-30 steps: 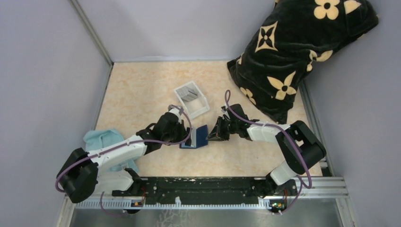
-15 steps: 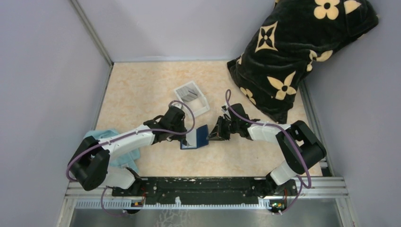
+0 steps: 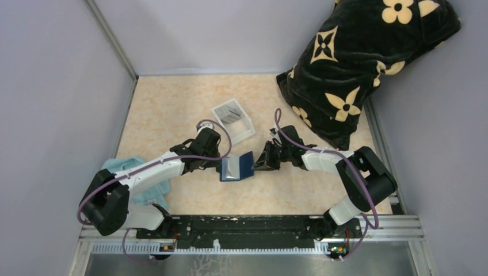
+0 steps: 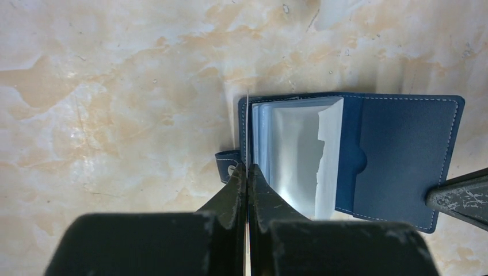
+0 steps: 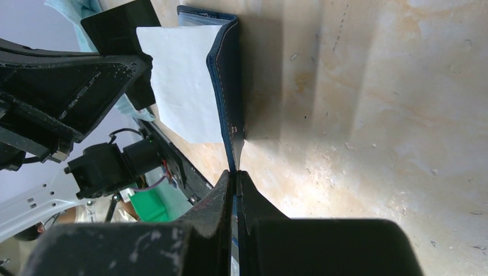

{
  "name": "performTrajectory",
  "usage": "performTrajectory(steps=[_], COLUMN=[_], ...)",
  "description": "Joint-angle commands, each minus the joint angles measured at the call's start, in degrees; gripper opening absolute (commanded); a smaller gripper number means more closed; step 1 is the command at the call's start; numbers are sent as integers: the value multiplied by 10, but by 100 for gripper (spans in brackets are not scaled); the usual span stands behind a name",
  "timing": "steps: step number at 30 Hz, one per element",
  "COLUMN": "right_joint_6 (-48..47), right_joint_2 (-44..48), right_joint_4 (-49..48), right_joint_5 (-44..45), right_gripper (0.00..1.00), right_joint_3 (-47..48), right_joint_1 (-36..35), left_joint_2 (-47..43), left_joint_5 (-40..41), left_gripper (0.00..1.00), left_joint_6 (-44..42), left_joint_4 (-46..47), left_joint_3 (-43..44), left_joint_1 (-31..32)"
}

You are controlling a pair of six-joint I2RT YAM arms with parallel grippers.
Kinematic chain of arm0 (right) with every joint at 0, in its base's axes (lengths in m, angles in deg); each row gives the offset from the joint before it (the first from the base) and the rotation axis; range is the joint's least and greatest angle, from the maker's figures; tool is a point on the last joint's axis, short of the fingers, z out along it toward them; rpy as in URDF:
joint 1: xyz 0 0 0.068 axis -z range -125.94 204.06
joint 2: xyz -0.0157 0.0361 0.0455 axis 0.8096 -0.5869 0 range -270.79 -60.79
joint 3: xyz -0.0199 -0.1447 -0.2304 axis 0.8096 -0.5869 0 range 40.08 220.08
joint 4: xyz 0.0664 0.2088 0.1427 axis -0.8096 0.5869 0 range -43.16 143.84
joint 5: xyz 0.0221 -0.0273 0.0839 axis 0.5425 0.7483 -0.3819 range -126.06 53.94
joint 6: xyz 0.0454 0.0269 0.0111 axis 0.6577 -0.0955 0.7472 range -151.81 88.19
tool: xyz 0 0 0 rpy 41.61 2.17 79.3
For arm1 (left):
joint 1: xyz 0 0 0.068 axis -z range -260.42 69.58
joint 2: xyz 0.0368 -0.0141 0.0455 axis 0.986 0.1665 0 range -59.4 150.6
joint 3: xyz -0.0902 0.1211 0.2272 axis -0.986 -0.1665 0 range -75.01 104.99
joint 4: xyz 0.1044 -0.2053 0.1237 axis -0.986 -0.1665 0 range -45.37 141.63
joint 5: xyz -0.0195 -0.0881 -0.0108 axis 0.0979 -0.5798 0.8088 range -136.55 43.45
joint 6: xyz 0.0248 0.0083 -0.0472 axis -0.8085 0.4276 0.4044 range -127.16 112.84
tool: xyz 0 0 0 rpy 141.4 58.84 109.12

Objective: Put the credit cards into the card holder
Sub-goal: Open the card holder at the center of the board.

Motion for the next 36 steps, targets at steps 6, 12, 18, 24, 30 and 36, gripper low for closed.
performTrajectory(steps=[6,12,18,24,30,36], right_joint_6=[-12,-13,-12,-12,-11,-13], right_joint_2=[0,-2,-2,-2,-3,-3], right_joint_4=[-21,-23,-27,-30,-31,-30], right_joint_5=[-10,-11,-13,-13,-14,-14], right_gripper=[0,0,0,0,0,0], right_joint_3=[7,6,3,1,0,-1], right_joint_1=[8,8,8,9,8,10], left_joint_2=[-20,-35,-42,-38,-34,-34], left_joint_5=[-19,-77,-105,-109,-106,-99], left_gripper=[0,0,0,0,0,0], left_joint_6=[5,10,11,13,10,8], left_joint_4=[19,58,68,70,68,59], left_joint_3=[-16,-36,-45,-54,-56,-50], left_joint_1=[-18,-32,-42,-43,-43,-43])
